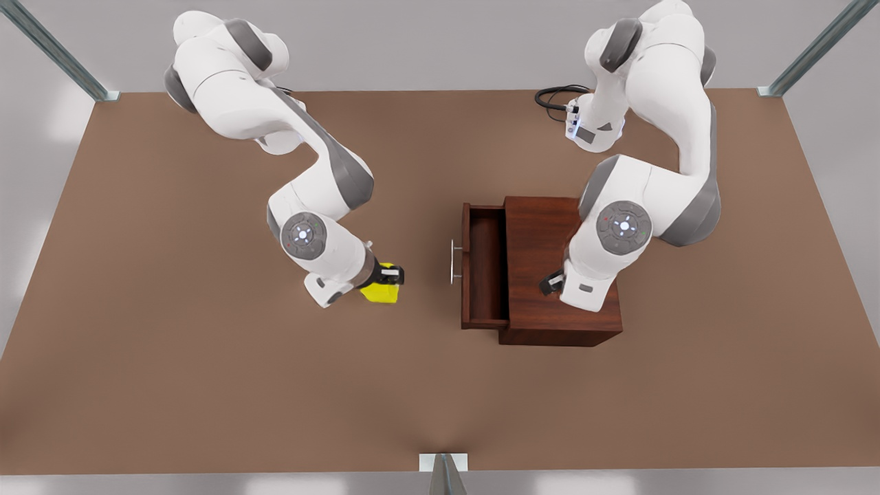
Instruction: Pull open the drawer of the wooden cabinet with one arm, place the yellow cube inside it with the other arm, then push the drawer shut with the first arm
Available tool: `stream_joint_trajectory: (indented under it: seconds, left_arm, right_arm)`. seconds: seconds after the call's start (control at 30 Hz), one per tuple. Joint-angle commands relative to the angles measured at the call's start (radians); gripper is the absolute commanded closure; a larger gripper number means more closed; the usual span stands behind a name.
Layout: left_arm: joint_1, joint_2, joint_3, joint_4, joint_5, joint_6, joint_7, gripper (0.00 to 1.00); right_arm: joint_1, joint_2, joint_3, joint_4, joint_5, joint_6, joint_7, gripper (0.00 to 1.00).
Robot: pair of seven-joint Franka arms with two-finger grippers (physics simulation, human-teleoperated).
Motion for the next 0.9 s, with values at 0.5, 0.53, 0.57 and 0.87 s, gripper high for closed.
stream_joint_trajectory:
  seconds: [0.5,0.53,0.57,0.87]
  left_arm:
    - [0.187,0.024,0.009,-0.009,0.002,-0.059,0.700,0.00]
    - [0.187,0.024,0.009,-0.009,0.003,-0.059,0.700,0.00]
    - [0.187,0.024,0.009,-0.009,0.003,-0.059,0.700,0.00]
    - [0.186,0.025,0.009,-0.009,0.003,-0.059,0.700,0.00]
  right_arm:
    - [0.373,0.222,-0.047,0.263,-0.007,0.033,0.489,0.33]
    - [0.397,0.237,-0.079,0.263,-0.007,0.046,0.506,0.33]
    - [0.402,0.248,-0.083,0.263,-0.007,0.051,0.509,0.33]
    - [0.437,0.280,-0.090,0.270,-0.007,0.114,0.523,0.33]
